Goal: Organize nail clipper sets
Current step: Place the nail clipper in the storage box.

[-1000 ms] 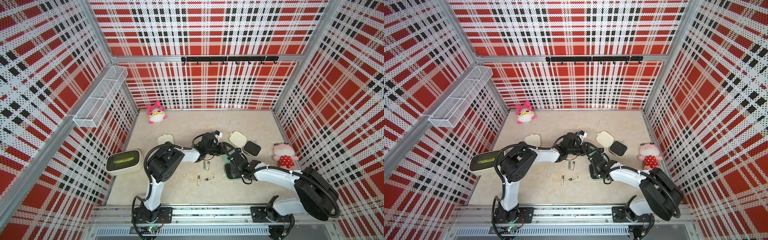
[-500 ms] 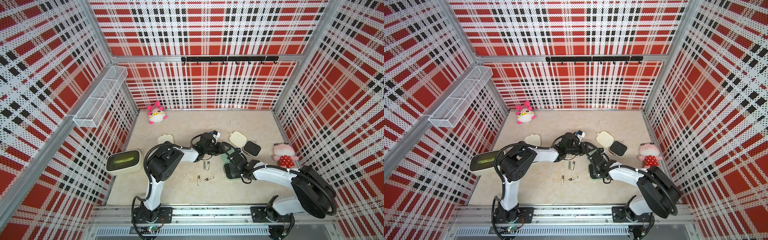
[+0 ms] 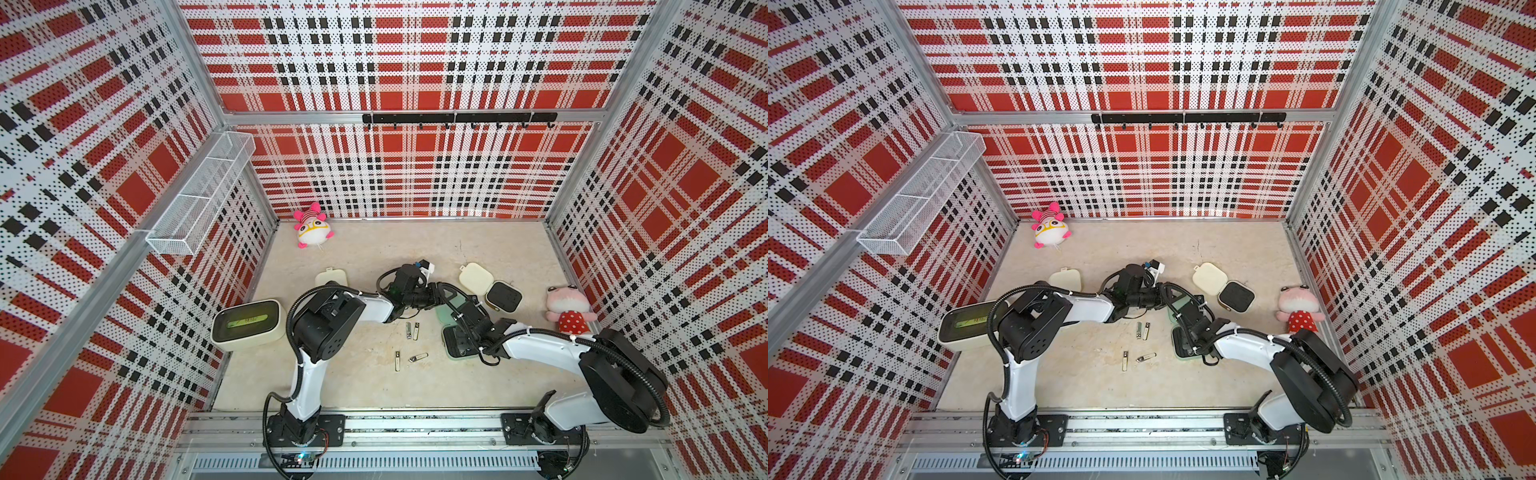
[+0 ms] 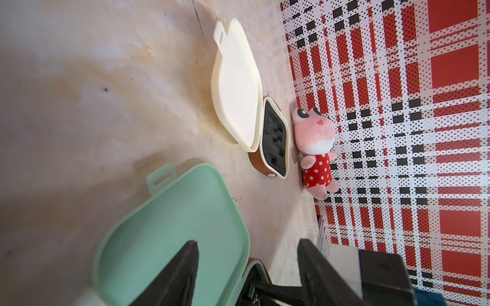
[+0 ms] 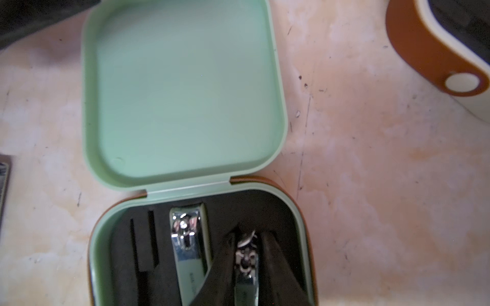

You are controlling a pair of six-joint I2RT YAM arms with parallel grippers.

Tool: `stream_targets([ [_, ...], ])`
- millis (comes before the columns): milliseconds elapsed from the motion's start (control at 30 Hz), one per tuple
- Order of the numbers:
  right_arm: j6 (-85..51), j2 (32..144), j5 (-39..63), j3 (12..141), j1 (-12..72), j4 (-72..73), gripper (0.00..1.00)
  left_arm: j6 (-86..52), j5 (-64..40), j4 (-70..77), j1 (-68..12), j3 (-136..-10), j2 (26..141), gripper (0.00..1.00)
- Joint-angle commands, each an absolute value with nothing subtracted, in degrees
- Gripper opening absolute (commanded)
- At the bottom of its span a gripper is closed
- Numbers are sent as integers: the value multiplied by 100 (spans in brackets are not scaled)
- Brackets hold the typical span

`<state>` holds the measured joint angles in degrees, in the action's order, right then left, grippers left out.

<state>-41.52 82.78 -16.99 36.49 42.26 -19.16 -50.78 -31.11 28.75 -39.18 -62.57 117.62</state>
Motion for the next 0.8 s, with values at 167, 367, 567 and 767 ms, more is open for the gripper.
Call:
stream_targets([
  [167,-4191,8244,-1801,3821,4281,-2153,31,-5030,-3205,2988,-3920,-6170,11691,64],
  [367,-4177,8235,-1831,3857,4280,-2136,32,-5027,-3212,2988,-3928,-6171,11698,64],
  [567,-4089,8338,-1836,3973,4280,-2127,30,-5027,-3217,2988,-3929,-6166,11697,64],
  [767,-4059,8479,-1797,4034,4280,-2099,27,-5027,-3217,2988,-3928,-6161,11697,64],
])
